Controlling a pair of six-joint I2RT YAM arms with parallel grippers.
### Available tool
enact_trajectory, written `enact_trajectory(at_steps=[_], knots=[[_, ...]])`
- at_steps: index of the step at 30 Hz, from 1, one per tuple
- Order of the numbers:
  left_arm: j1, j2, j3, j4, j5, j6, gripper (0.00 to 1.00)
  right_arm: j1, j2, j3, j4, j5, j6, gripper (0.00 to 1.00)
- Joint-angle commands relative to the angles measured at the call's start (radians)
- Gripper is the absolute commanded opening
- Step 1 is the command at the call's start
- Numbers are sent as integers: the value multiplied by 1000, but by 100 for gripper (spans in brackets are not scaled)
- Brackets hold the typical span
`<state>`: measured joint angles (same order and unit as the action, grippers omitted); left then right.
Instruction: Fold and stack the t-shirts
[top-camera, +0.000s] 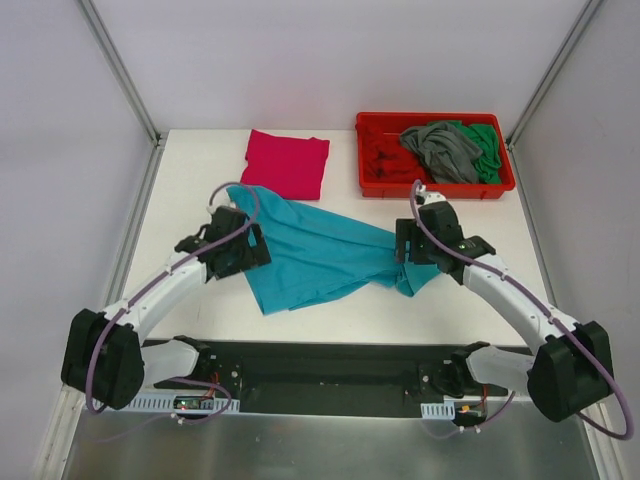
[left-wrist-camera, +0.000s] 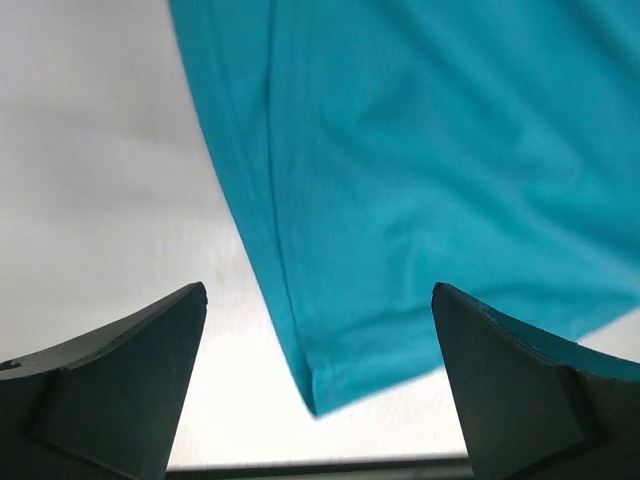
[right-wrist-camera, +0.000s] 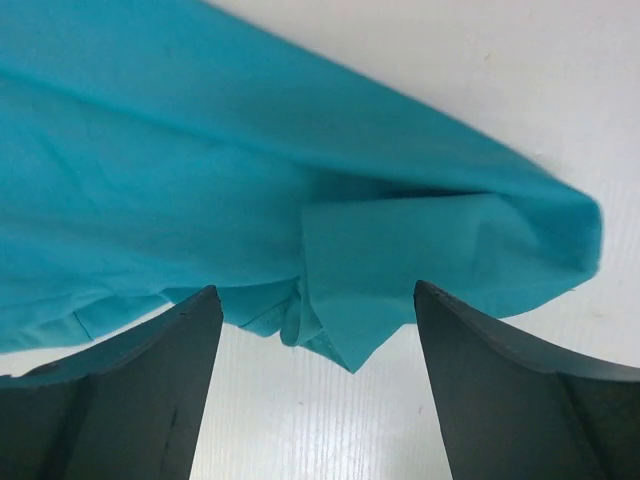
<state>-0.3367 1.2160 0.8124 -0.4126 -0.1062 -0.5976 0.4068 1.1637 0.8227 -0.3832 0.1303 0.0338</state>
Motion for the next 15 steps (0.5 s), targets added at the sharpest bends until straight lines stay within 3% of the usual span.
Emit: enact_trajectory(at_steps=[1,7,13,15], knots=[[-113,-102,-154,-20,131,-137,90,79,40,-19,-5,75,14,79],[-145,-101,-229,-3,157,-182,63,128,114,12,-11,115,-8,76],[-148,-43,-242,50,220,-200,45,135,123,6,-16,137,-12,77],[-150,-27,-237,69,244,-196,43,135,122,4,-17,144,-15,77]])
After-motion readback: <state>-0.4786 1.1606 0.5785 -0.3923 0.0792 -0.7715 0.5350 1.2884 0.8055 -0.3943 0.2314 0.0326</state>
